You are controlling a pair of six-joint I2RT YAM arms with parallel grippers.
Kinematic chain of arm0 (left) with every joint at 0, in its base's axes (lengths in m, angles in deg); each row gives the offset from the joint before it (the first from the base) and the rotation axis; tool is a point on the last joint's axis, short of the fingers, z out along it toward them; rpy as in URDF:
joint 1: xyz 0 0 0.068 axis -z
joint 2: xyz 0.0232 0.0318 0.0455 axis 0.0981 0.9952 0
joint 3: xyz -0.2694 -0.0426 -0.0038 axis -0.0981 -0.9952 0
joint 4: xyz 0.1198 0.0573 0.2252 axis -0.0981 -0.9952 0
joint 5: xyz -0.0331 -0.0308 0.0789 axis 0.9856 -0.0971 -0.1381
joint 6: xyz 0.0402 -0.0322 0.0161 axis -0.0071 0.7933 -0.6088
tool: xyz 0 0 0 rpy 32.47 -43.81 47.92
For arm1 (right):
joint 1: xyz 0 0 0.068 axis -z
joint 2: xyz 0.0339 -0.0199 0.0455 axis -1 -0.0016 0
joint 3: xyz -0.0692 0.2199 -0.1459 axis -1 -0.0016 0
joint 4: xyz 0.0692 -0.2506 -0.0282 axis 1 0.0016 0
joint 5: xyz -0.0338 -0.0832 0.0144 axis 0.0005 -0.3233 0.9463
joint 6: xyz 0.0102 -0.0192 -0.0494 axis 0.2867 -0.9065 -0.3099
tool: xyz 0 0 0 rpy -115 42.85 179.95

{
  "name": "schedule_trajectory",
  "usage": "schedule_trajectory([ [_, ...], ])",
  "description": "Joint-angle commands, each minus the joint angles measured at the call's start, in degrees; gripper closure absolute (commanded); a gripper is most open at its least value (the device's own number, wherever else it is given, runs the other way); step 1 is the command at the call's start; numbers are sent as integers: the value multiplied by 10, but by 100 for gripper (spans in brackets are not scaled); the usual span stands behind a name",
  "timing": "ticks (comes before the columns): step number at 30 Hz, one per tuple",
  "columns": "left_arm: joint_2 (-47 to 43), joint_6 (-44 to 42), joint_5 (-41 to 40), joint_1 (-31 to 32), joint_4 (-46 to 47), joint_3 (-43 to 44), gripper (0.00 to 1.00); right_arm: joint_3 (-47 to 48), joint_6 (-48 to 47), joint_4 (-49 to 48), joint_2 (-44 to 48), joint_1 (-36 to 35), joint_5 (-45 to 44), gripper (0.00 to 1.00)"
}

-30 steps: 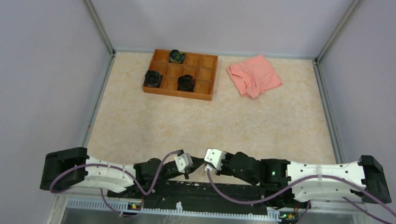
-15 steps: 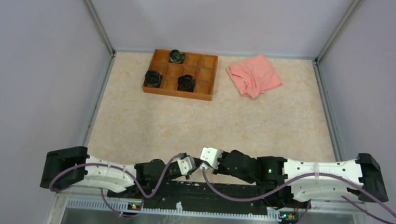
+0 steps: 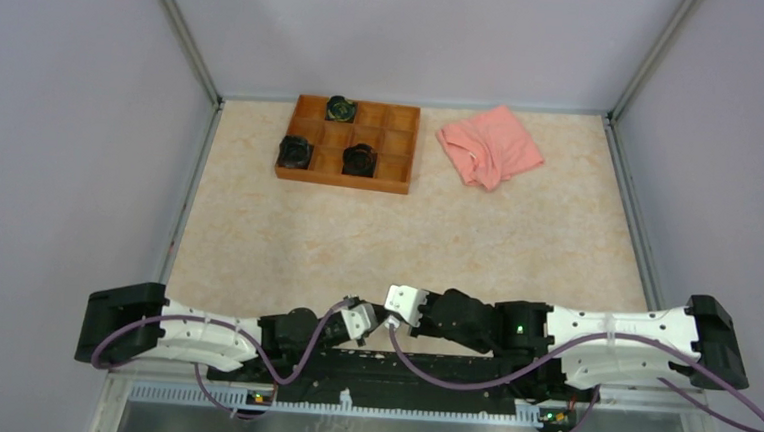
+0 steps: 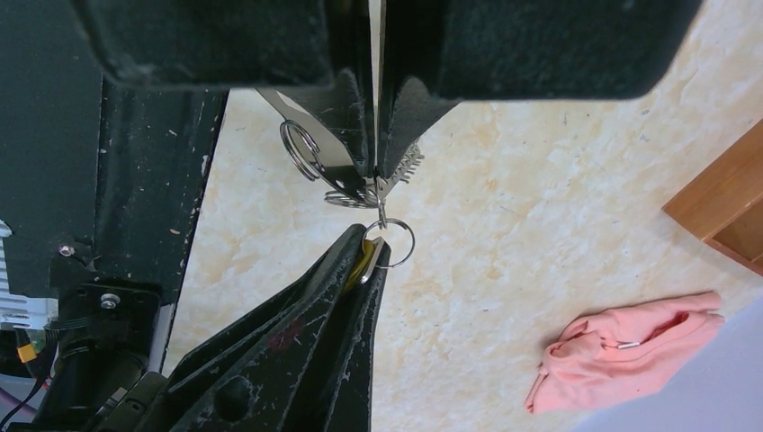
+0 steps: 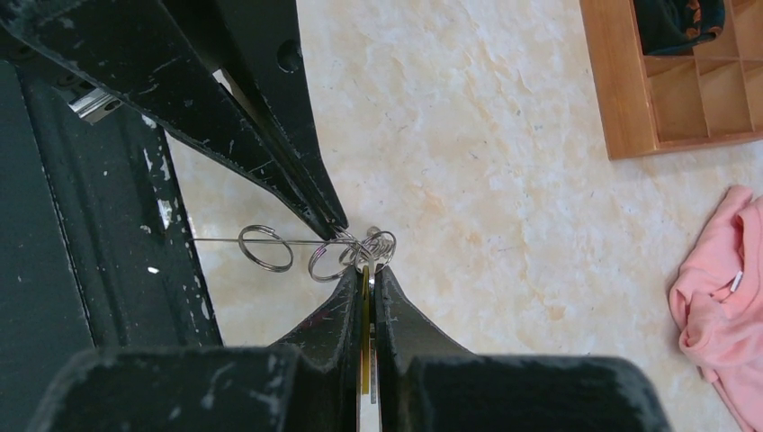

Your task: Remove the keys from the keyring

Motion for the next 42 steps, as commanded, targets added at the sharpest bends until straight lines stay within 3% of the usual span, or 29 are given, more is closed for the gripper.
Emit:
schedule_trajectory([
  [1, -2, -1, -9, 3, -4, -6, 92, 22, -4, -40, 11, -6, 3, 100],
  [17, 11, 4, -23, 3, 24, -2, 80, 18, 4, -36, 12, -6, 21, 100],
  [26, -6, 1, 12, 4, 33, -6, 72, 19, 8, -32, 11, -6, 23, 100],
  [42, 17, 0, 11, 4, 73, -1, 71, 20, 16, -23, 8, -8, 27, 100],
])
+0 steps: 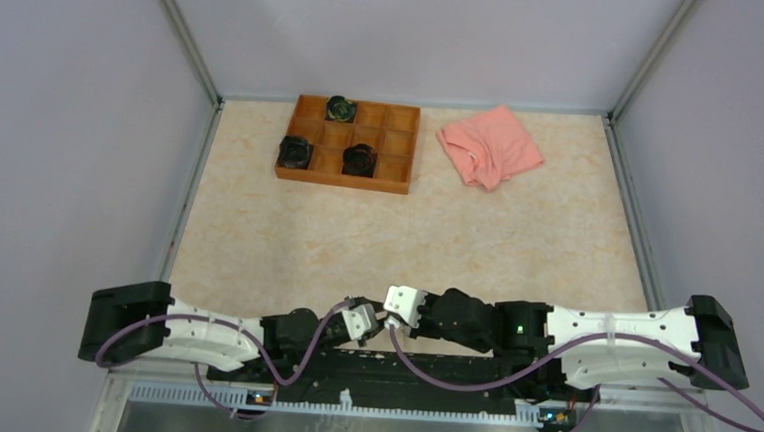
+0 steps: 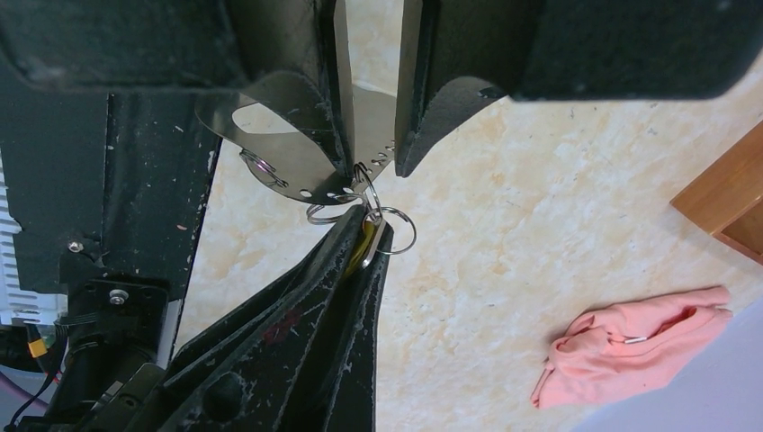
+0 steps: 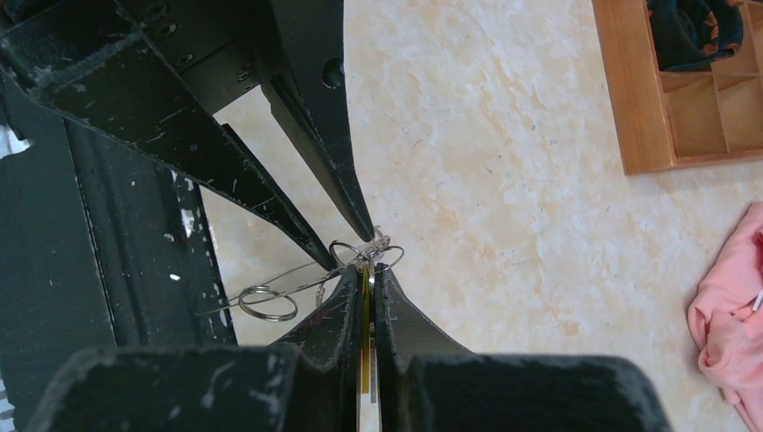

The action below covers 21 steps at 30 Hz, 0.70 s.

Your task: Remove the keys from the keyring

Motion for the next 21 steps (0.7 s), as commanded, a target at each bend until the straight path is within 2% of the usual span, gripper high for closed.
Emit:
schedule_trajectory([
  [1, -7, 1, 5, 3, 47, -2, 71, 20, 10, -10, 8, -10, 3, 100],
  [21, -11, 11, -19, 3, 50, 6, 73, 20, 18, -2, 5, -17, 4, 100],
])
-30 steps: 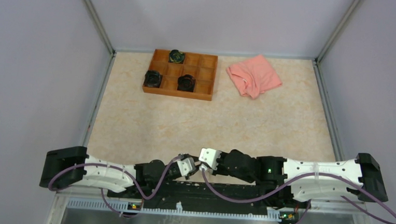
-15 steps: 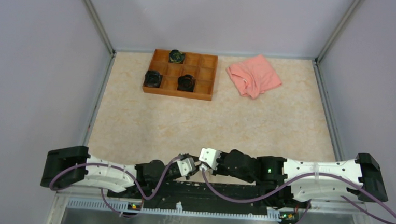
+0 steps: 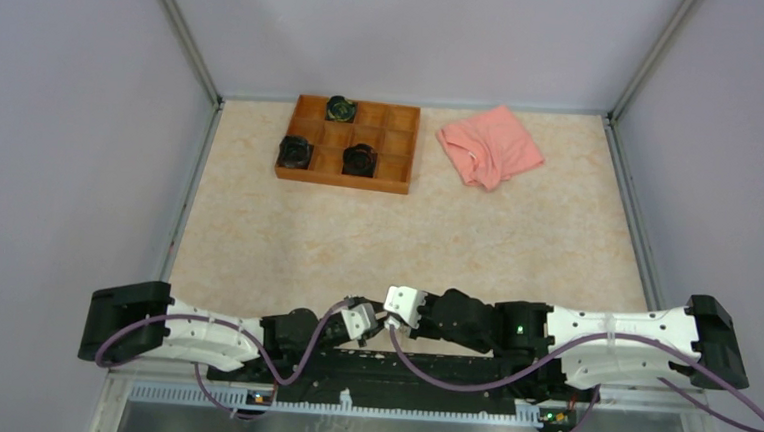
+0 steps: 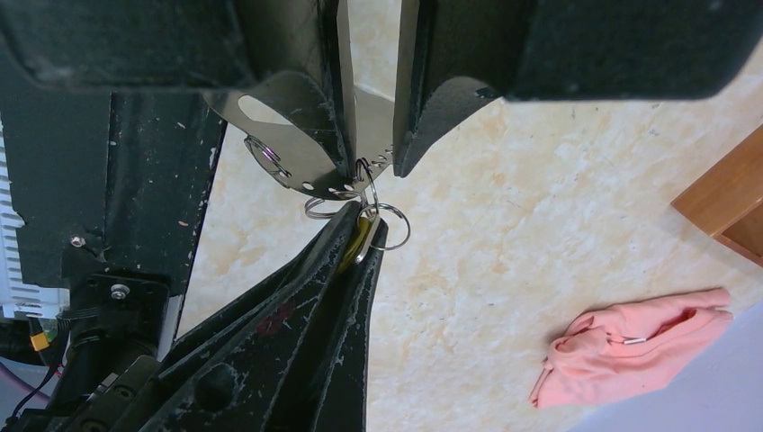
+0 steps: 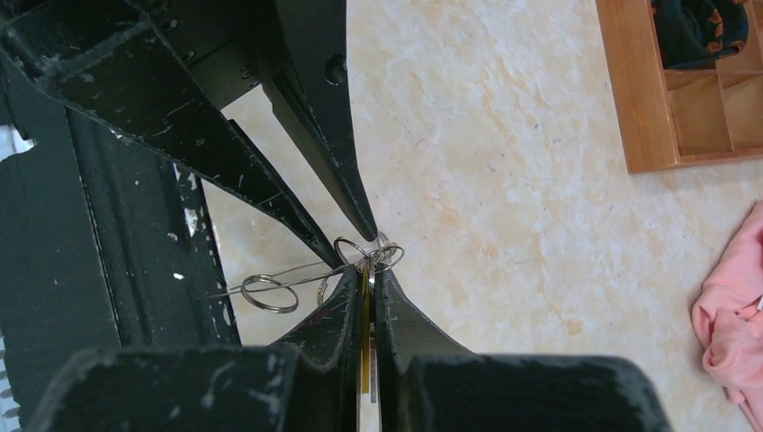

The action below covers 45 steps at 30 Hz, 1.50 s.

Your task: Remove the keys from the keyring

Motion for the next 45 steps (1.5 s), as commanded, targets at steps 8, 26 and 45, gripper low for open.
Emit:
schedule_trajectory([
  [8, -14, 9, -12, 2, 49, 6, 74, 16, 17, -4, 5, -15, 2, 100],
  [26, 28, 6, 2, 2, 52, 20, 77, 7, 24, -8, 14, -16, 0, 100],
  [45, 65, -41, 4, 8, -4, 54, 100, 38, 83, 47, 6, -16, 9, 100],
])
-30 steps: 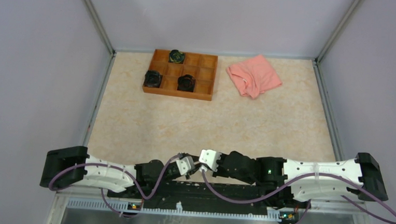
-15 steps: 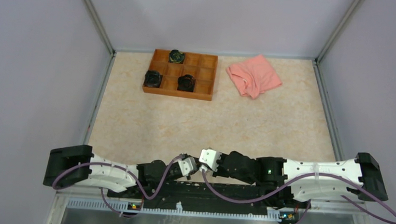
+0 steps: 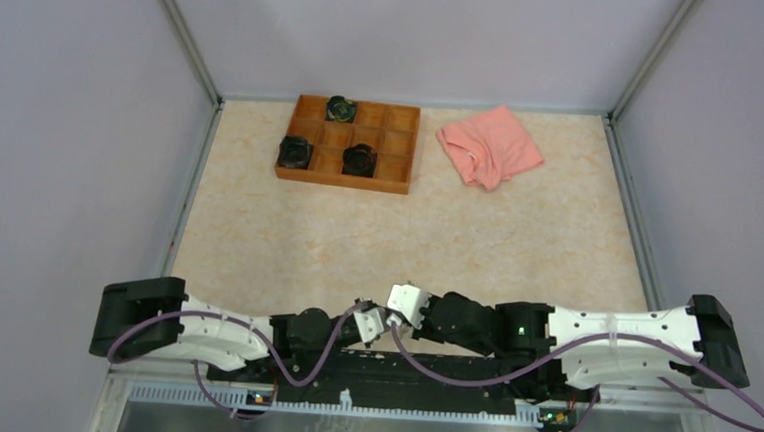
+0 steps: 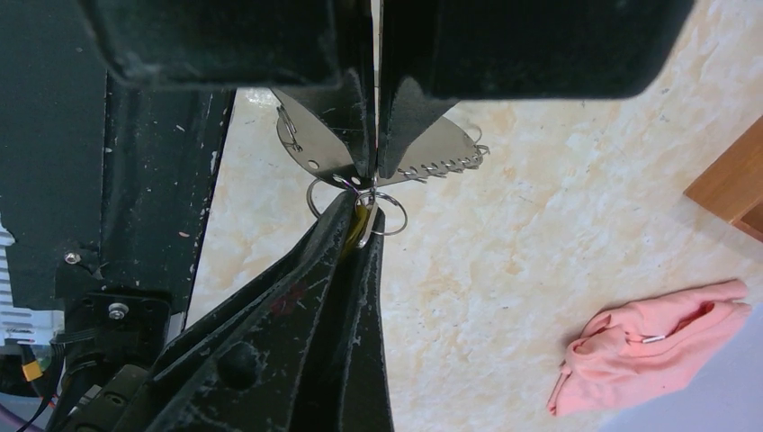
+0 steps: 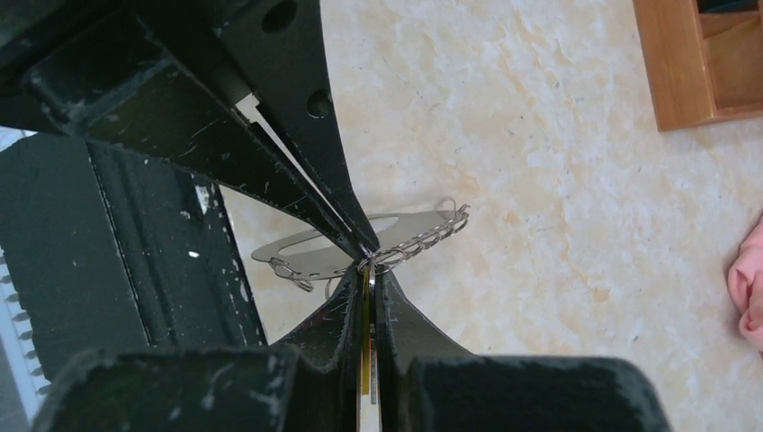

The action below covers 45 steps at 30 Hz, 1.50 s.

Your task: Remove the keys from the keyring

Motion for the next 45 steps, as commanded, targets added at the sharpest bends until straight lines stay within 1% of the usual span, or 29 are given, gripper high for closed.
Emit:
schedule_trajectory([
  [1, 19, -43, -6, 10, -1, 29, 100, 40, 44, 19, 1, -8, 20, 100],
  [9, 67, -95, -44, 44, 3, 46, 100, 65, 100, 59, -13, -6, 26, 100],
  [17, 102, -123, -63, 71, 11, 59, 100, 88, 150, 93, -19, 39, 65, 100],
  [23, 103, -132, -61, 82, 16, 55, 100, 99, 177, 109, -8, 85, 98, 100],
  [37, 100, -139, -46, 92, 29, 45, 100, 101, 215, 123, -2, 139, 147, 100],
  [45, 97, -138, -46, 95, 38, 40, 100, 86, 225, 116, 7, 169, 199, 100],
])
